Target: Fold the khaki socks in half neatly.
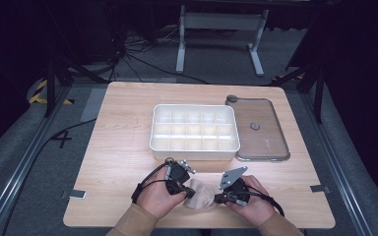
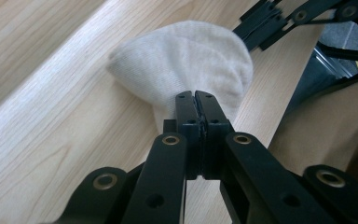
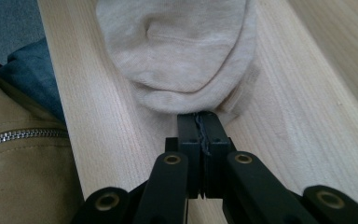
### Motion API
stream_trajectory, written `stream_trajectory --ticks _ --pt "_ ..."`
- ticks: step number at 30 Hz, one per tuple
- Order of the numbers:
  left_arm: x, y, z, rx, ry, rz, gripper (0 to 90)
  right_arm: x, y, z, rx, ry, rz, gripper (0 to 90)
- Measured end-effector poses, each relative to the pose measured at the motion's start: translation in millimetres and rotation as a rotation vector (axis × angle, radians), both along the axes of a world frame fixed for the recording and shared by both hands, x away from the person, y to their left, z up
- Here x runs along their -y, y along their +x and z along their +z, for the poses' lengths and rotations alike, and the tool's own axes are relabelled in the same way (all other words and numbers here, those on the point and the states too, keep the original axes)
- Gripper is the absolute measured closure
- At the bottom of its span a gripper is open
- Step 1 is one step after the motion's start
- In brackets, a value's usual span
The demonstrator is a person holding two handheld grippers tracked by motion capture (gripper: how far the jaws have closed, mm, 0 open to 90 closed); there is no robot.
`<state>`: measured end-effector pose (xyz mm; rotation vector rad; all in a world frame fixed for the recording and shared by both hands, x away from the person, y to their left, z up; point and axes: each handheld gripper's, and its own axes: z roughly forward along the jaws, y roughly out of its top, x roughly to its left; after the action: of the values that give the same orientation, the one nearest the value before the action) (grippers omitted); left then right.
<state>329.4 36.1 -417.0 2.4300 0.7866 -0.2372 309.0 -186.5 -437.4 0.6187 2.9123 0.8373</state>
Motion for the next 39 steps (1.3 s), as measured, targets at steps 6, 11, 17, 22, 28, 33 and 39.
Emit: stream_trajectory --ticks 6,11,17,22,28,33,39 --pt "-8.0 2.9 2.0 -0.013 0.004 0.035 83.4 -1.7 0.2 -3.7 0.002 -0.013 0.006 89.5" --pt "-13.2 5.2 1.5 -0.03 0.012 0.058 74.4 -1.9 0.4 -4.4 -0.005 -0.015 0.008 89.6" --pt "-6.5 6.3 -10.4 -0.084 0.039 0.057 63.2 -2.2 0.3 -4.1 -0.001 -0.019 0.009 89.6" --pt "-3.2 5.1 -12.2 -0.083 0.05 0.05 77.2 -2.5 0.2 -4.3 0.005 -0.022 0.007 89.5" --pt "-2.9 3.6 -8.0 -0.065 0.053 0.054 82.0 -1.3 -0.8 1.2 0.01 0.0 -0.001 89.5" --pt "-2.3 2.3 -6.3 -0.057 0.069 0.059 82.2 3.1 -1.3 11.2 0.032 0.021 -0.012 89.6" --pt "-0.6 0.9 -4.0 -0.049 0.09 0.054 82.3 -1.9 -8.2 19.9 0.095 0.107 -0.008 89.7"
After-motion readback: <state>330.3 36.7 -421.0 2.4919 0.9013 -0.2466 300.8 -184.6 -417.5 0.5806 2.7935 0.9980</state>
